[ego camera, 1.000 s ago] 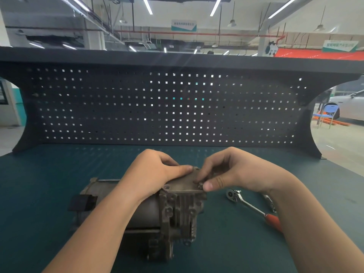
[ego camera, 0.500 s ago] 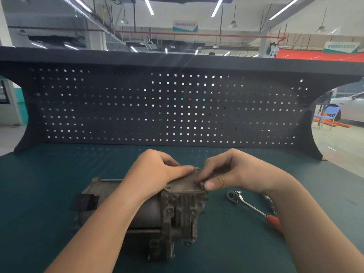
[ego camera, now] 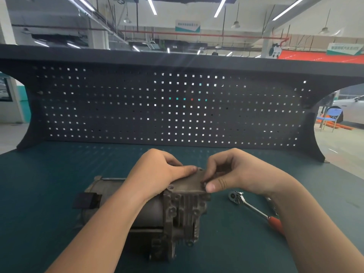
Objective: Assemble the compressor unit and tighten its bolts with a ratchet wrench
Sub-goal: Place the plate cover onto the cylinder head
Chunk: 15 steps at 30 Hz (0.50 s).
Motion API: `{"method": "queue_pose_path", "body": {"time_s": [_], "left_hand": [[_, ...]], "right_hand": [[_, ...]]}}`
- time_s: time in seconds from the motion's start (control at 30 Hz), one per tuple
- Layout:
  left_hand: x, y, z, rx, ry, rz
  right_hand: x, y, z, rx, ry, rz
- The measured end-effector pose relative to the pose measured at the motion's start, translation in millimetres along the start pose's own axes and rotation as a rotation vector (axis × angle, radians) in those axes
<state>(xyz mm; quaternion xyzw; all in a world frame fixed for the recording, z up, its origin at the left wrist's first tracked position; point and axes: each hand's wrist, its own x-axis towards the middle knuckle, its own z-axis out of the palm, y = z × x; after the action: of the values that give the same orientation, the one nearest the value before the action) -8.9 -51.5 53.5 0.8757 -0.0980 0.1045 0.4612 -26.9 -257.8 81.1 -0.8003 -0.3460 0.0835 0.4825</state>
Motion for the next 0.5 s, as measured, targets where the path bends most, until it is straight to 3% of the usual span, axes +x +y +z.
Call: {"method": "queue_pose_path", "body": {"time_s": [0.17,0.33,0.5], "left_hand": [[-0.6,-0.7,-0.2,-0.003,0.003,0.004],[-0.5,-1.7,0.6,-0.017,0.002,0.007],[-0.3,-2.5,0.7,-0.032,0.001,0.008]], "right_hand": [[2.1,-0.3,2.9,-0.124,0.042,0.007],[-6.1,-6.2,-2.9,-0.052,-0.049,0.015],[-1.3,-3.4,0.9,-0.065,0.025,0.040]]}}
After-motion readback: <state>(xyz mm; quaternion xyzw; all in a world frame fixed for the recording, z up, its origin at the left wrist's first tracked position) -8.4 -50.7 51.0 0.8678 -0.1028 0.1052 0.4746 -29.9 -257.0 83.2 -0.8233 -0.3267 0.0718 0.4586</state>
